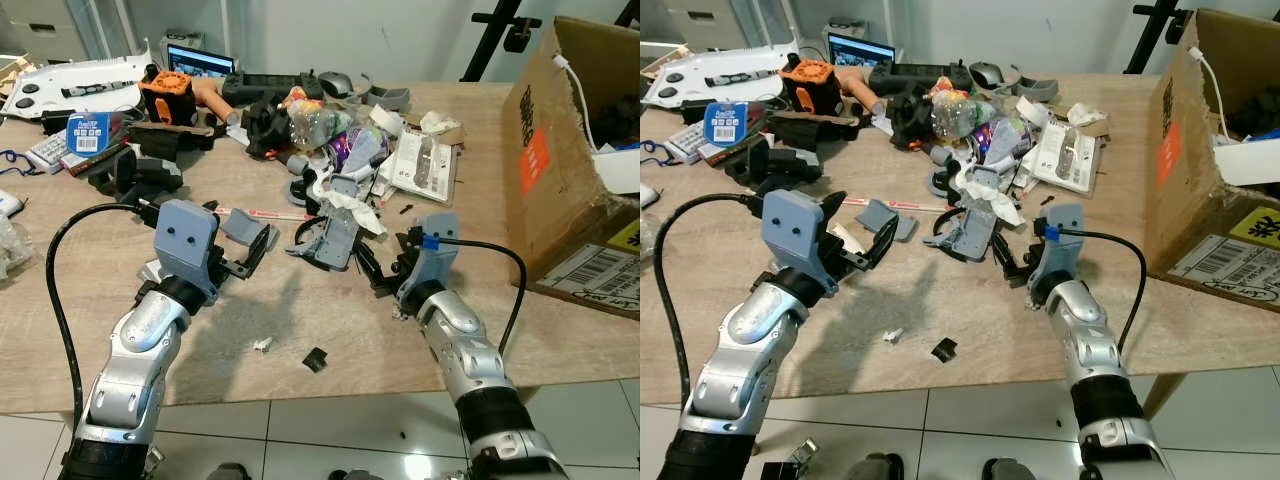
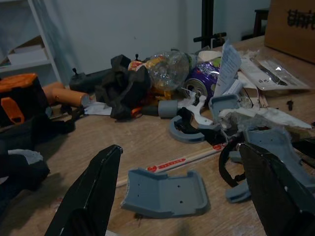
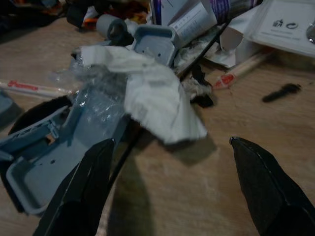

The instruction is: Picking trash to rubbish bin

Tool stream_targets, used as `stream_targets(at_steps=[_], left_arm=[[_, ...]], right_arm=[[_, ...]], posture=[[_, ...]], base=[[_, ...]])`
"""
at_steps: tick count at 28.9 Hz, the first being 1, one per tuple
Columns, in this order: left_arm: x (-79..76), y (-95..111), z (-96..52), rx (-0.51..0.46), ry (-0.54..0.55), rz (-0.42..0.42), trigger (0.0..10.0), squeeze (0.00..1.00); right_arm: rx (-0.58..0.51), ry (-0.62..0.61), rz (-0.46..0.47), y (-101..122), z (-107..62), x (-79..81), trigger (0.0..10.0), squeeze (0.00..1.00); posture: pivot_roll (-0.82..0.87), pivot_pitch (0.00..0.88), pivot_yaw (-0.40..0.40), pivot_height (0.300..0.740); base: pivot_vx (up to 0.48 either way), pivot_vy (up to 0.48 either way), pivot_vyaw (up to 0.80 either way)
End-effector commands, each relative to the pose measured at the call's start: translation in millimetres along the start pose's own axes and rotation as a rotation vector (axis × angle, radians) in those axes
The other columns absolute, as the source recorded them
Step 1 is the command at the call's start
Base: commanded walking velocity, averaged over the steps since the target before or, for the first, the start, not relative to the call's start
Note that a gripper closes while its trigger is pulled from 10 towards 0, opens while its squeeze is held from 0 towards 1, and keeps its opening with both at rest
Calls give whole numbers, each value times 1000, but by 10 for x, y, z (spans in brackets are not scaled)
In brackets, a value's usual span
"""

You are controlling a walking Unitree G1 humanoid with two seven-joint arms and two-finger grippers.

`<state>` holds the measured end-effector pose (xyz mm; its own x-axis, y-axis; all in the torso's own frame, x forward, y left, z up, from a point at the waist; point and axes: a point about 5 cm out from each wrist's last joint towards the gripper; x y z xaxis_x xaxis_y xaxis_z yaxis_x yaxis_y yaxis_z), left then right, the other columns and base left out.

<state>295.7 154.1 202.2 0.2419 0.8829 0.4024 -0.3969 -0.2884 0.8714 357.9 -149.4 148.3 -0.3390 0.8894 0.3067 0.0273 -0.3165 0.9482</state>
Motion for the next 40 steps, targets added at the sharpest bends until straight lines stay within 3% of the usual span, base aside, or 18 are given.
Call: stream_targets(at_steps=[1,9,16,23,25,26,27,30,35,40], left_arm=[[-4,8,-25,-7,-12,21,10000,0],[-28,55,-27,-38,-21,3,10000,0],[-69,81,-34,-65,-35,-33,10000,0],[-74,71,-40,-65,-28,-34,10000,0],[-67,27,-30,-45,-21,-12,10000,0],[-67,27,-30,-45,-21,-12,10000,0],[-53,17,-38,-34,-12,-5,10000,0],[-49,13,-38,-33,-13,-3,10000,0],[-61,-20,-41,-23,-11,0,10000,0],[-77,-22,-8,-24,-13,-7,10000,0]], right_arm=[[20,0,30,-75,-10,-20,10000,0],[52,149,-1,-45,130,146,10000,0],[47,156,-35,-54,122,205,10000,0],[0,198,-5,-7,105,283,10000,0],[110,176,-17,-150,150,242,10000,0],[110,176,-17,-150,150,242,10000,0],[253,139,-39,-308,153,200,10000,0],[338,120,-58,-396,147,181,10000,0],[307,63,17,-361,184,176,10000,0],[321,45,16,-378,176,136,10000,0]], posture=[[75,224,-16,740],[74,175,-17,740],[69,176,-17,740],[67,148,-28,740],[73,151,-40,740],[73,151,-40,740],[73,124,-42,740],[73,124,-42,740],[71,96,-50,740],[69,106,-42,740]], base=[[0,0,0],[0,0,0],[0,0,0],[0,0,0],[0,0,0],[0,0,0],[0,0,0],[0,0,0],[0,0,0],[0,0,0]])
Point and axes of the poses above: a point about 5 cm out from each wrist's last joint towards the gripper, its own z axis pointing out of the wrist towards the gripper, its own y axis along the axis of the wrist's last joint, x = y × z, and after that the axes turned 12 degrees about z, right-handed
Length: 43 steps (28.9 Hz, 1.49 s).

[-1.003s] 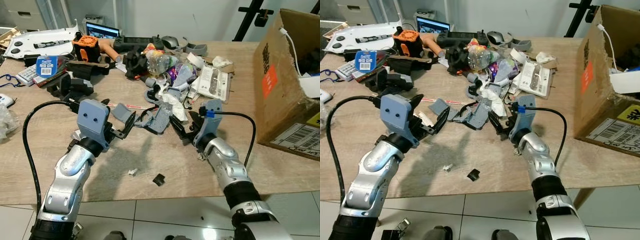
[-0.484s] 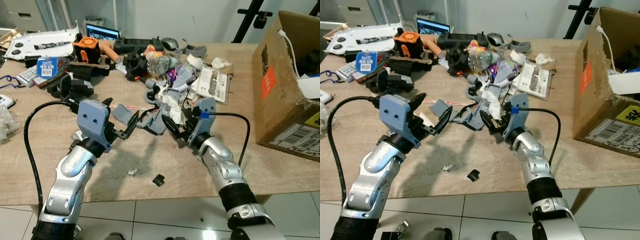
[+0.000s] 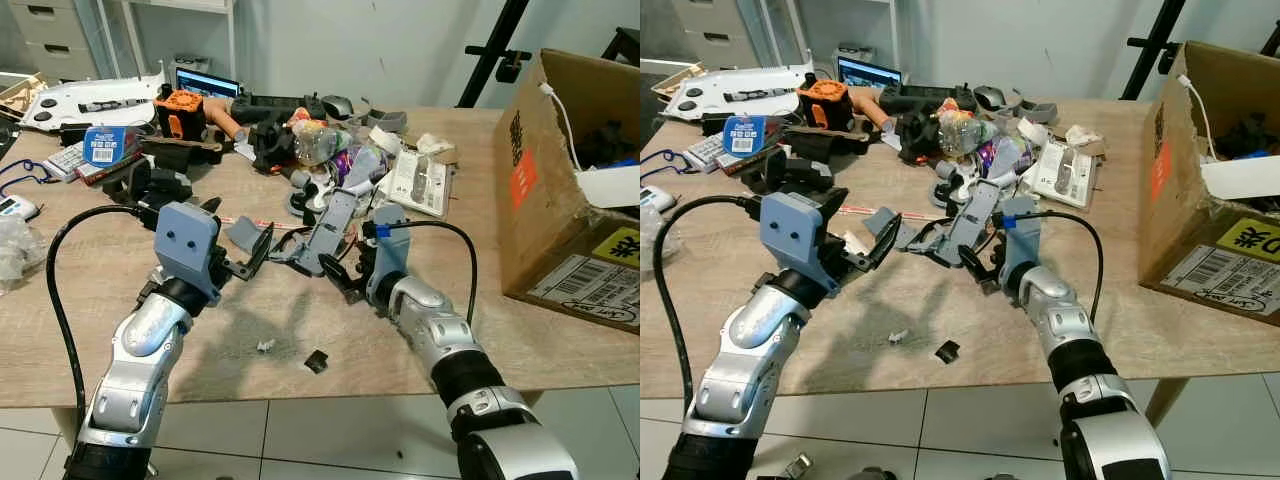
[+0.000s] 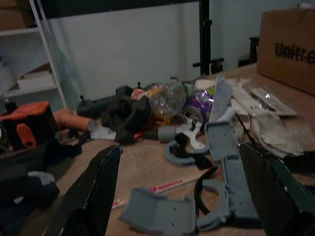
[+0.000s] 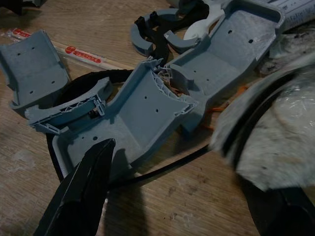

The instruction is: Picking trash to rubbish bin

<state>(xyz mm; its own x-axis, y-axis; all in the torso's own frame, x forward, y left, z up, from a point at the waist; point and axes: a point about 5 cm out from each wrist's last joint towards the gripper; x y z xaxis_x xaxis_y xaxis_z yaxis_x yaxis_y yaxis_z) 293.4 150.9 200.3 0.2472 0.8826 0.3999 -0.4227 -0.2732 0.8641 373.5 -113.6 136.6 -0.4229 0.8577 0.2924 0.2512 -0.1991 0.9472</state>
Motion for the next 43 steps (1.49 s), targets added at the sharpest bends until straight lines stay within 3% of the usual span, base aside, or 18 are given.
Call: stream_targets(at_steps=[1,3,4,5,12,23,26,32,33,36,38,41,42,43], left_arm=[[-35,-17,15,2,-13,-2,10000,0],[-34,-14,21,0,-16,-1,10000,0],[-28,-16,36,0,-17,2,10000,0],[-24,-19,48,0,-17,3,10000,0],[-86,9,96,-20,-40,-2,10000,0],[-129,16,48,-32,-45,-22,10000,0],[-147,29,78,-46,-34,-63,10000,0],[-154,59,80,-58,-28,-70,10000,0],[-131,69,94,-64,-9,-74,10000,0],[-114,85,98,-70,2,-80,10000,0],[-117,90,122,-75,-4,-83,10000,0],[-148,95,121,-83,-63,-67,10000,0],[-148,95,121,-83,-63,-67,10000,0],[-160,155,71,-113,-114,-189,10000,0]], right_arm=[[68,-39,52,-175,-46,-87,9608,0],[69,-39,59,-173,-47,-88,9608,0],[74,-47,66,-170,-46,-98,1294,0],[80,-52,71,-174,-46,-105,0,0],[86,-38,93,-222,-67,-74,0,0],[-3,27,171,-206,-112,101,0,0],[-98,44,163,5,-152,149,0,0],[-156,72,162,152,-184,201,0,0],[-318,126,114,416,-227,289,0,0],[-493,222,38,691,-348,452,0,0],[-511,288,2,746,-396,531,0,0],[-439,402,-115,694,-450,665,0,0],[-439,402,-115,694,-450,665,0,0],[-389,398,-194,648,-479,659,0,0]], posture=[[68,97,-38,740],[68,97,-38,740],[66,127,-41,740],[65,137,-41,740],[61,166,-53,740],[47,177,-49,740],[41,187,-59,740],[41,165,-57,740],[35,193,-54,740],[28,163,-52,740],[30,181,-60,740],[22,193,-59,740],[22,193,-59,740],[18,171,-57,740]], base=[[0,0,0],[0,0,0],[0,0,0],[0,0,0],[0,0,0],[0,0,0],[0,0,0],[0,0,0],[0,0,0],[0,0,0],[0,0,0],[0,0,0],[0,0,0],[0,0,0]])
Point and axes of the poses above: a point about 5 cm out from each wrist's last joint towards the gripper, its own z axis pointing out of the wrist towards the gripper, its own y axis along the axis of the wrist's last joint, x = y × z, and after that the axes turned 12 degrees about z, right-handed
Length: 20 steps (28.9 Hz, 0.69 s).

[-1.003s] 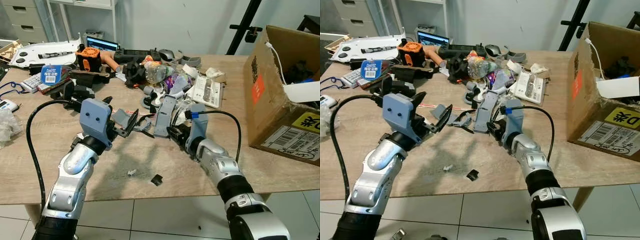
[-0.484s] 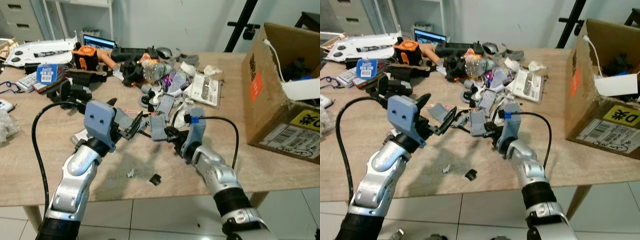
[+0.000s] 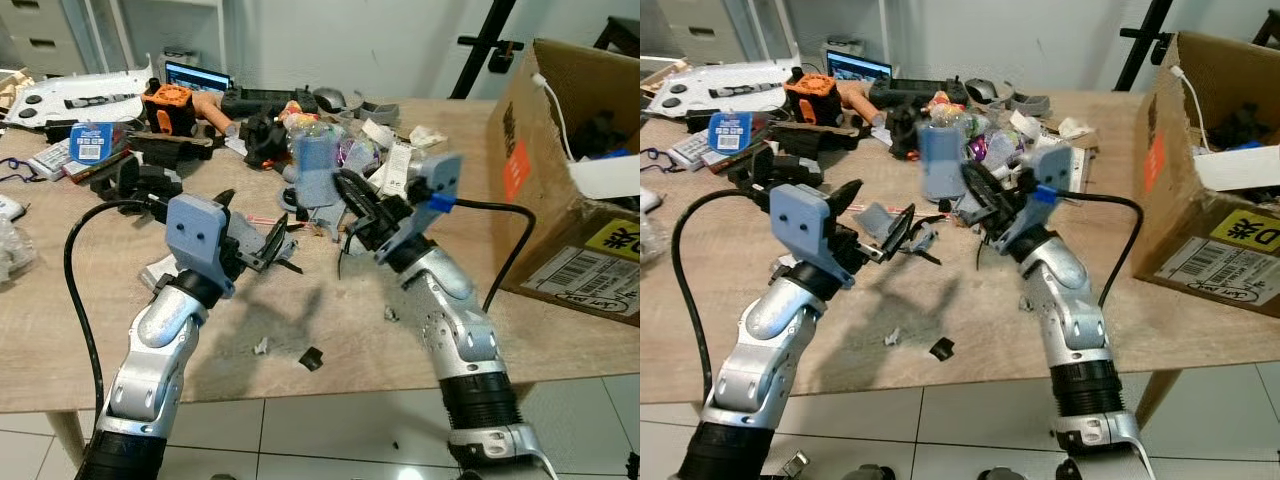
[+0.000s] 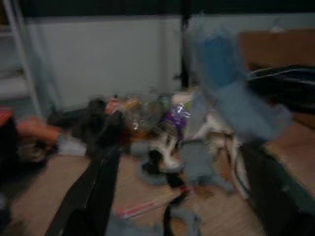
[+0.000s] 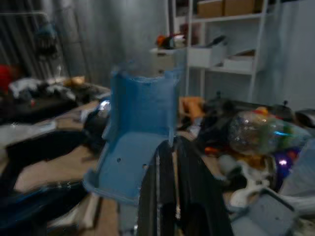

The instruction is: Picking trash to rubbish bin

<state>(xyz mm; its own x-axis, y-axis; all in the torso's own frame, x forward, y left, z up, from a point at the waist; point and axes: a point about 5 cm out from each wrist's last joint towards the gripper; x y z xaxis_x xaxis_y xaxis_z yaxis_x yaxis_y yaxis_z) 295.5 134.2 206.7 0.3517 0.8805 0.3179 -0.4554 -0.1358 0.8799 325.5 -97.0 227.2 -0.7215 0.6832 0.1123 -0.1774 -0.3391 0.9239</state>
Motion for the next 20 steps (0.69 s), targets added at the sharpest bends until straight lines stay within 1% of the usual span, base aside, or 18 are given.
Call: stream_targets(at_steps=[1,2,4,5,6,7,8,10,11,13,14,17,18,19,20], left_arm=[[-65,81,-39,-43,-83,-113,10000,0],[-72,93,-60,-46,-119,-143,10000,0],[-71,92,-67,-43,-126,-145,10000,0],[-79,101,-87,-44,-132,-168,10000,173],[-79,101,-87,-44,-132,-168,10000,173],[-69,117,-113,-57,-127,-252,10000,1000],[-69,117,-113,-57,-127,-252,10000,1000],[-31,81,-140,-45,-121,-289,10000,1000],[-25,68,-158,-40,-128,-309,10000,1000],[-72,84,-186,-41,-188,-364,10000,1000],[-100,89,-180,-35,-218,-372,10000,1000],[-117,90,-175,-30,-235,-374,10000,1000],[-148,90,-163,-20,-237,-372,10000,1000],[-193,97,-150,-17,-251,-376,10000,1000],[-234,97,-141,-14,-262,-373,10000,1000]], right_arm=[[67,36,-49,-50,-37,48,0,0],[78,22,-56,-67,-61,14,0,0],[80,15,-58,-75,-72,0,0,0],[88,15,-72,-89,-95,-3,0,0],[88,15,-72,-89,-95,-3,0,0],[102,16,-106,-103,-129,-11,0,0],[102,16,-106,-103,-129,-11,0,0],[104,13,-118,-102,-156,-22,0,0],[102,11,-120,-97,-167,-23,0,0],[94,8,-119,-81,-186,-10,0,0],[94,7,-120,-76,-184,-12,0,0],[94,7,-120,-74,-182,-15,0,0],[92,12,-118,-84,-176,7,0,0],[88,15,-112,-92,-171,30,0,0],[81,17,-101,-101,-164,53,0,0]], posture=[[22,178,-60,740],[23,186,-61,740],[23,186,-61,740],[24,190,-56,740],[24,190,-56,740],[22,174,-54,740],[22,174,-54,740],[21,206,-53,740],[20,203,-51,740],[18,187,-48,740],[22,188,-48,740],[22,188,-48,740],[21,195,-44,740],[16,176,-43,740],[16,176,-43,740]], base=[[0,0,0],[0,0,0],[0,0,0],[0,0,0],[0,0,0],[0,0,0],[0,0,0],[0,0,0],[0,0,0],[0,0,0],[0,0,0],[0,0,0],[0,0,0],[0,0,0],[0,0,0]])
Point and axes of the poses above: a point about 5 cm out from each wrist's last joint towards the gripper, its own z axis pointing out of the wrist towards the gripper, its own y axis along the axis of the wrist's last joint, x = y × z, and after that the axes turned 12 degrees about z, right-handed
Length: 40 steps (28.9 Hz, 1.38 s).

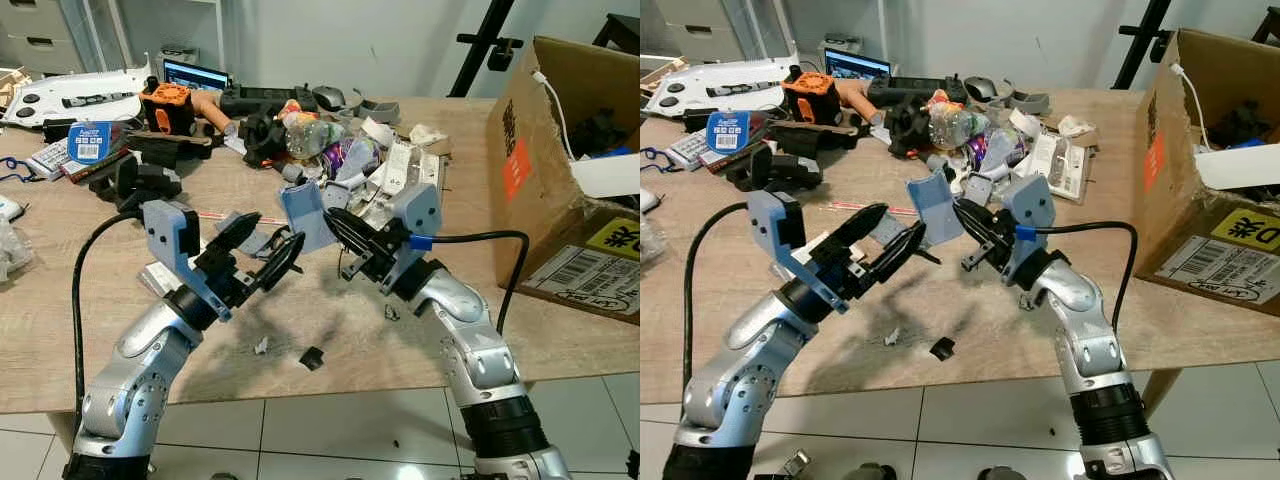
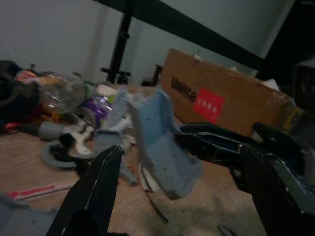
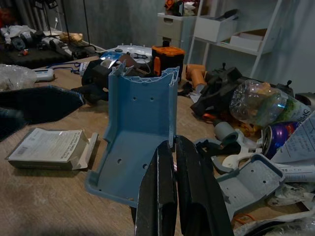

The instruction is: Picking trash to rubbish bin

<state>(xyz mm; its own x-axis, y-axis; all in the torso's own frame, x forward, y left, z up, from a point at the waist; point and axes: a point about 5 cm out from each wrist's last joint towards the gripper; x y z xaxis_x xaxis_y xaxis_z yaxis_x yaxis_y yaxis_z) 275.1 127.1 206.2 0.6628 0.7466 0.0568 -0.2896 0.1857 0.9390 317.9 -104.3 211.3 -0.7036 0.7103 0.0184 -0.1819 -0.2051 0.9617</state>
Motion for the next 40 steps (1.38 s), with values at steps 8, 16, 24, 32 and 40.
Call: stream_targets(at_steps=[8,16,24,32,40], left_arm=[[-232,-94,90,45,-70,-35,10000,0],[-141,-105,139,42,21,25,10000,0],[53,-48,203,1,150,52,10000,0],[108,8,210,-41,191,40,10000,0],[118,81,188,-105,194,-22,0,0]], right_arm=[[-7,50,54,-85,44,214,0,0],[20,92,69,-156,68,317,0,0],[32,106,74,-189,63,376,0,0],[42,110,73,-215,46,379,0,0],[46,90,69,-222,17,347,0,0]], posture=[[8,166,-51,740],[10,184,-57,740],[7,190,-55,740],[12,196,-55,740],[15,188,-53,740]], base=[[0,0,0],[0,0,0],[0,0,0],[0,0,0],[0,0,0]])
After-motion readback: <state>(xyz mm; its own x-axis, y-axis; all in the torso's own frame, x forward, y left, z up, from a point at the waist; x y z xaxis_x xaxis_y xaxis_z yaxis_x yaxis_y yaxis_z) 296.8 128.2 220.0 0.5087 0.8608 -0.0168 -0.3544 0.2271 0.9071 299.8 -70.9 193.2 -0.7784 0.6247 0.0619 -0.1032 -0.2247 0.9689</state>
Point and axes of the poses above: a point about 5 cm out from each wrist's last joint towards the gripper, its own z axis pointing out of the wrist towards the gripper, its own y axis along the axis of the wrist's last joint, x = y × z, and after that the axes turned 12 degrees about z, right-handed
